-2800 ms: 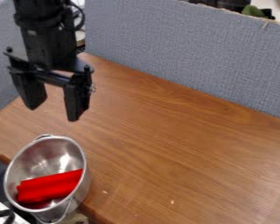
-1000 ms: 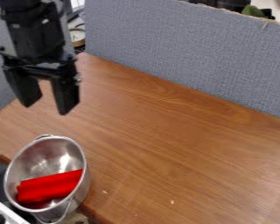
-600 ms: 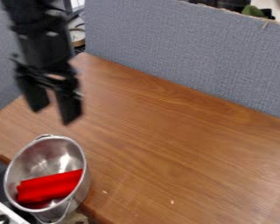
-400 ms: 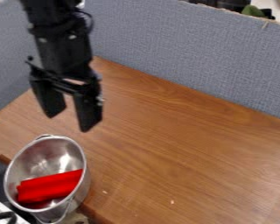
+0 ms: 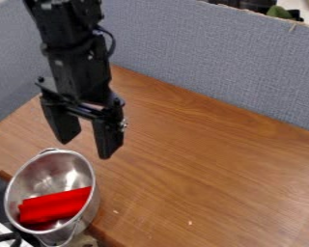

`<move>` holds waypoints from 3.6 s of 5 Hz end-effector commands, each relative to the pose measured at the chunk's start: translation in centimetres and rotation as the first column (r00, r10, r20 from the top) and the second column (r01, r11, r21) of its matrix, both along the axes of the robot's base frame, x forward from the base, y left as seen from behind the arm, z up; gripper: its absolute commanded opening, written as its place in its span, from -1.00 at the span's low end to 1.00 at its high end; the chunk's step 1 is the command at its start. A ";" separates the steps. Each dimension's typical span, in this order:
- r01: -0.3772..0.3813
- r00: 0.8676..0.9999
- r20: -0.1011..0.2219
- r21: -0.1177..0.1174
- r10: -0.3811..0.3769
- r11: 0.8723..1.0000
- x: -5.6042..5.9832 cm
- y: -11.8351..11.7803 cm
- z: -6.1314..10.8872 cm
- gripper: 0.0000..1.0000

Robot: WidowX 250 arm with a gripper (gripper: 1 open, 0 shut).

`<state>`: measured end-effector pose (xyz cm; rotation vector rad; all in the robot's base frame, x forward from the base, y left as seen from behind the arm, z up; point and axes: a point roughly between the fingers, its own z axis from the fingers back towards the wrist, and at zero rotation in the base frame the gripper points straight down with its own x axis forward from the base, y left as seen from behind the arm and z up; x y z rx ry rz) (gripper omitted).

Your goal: Put the red object in the metal pot

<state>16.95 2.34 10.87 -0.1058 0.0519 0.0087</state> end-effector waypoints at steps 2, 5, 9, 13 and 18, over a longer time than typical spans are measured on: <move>0.242 0.970 0.007 0.008 -0.242 0.970 1.3 2.2 0.0 1.00; 0.215 0.976 0.024 0.031 -0.216 0.976 0.2 3.2 3.1 1.00; 0.352 0.936 0.014 0.013 -0.352 0.936 0.3 6.5 3.5 1.00; -0.156 0.988 -0.010 -0.036 0.155 0.987 0.2 7.7 1.0 -1.00; -0.192 0.981 0.007 -0.030 0.192 0.981 3.5 6.6 3.9 1.00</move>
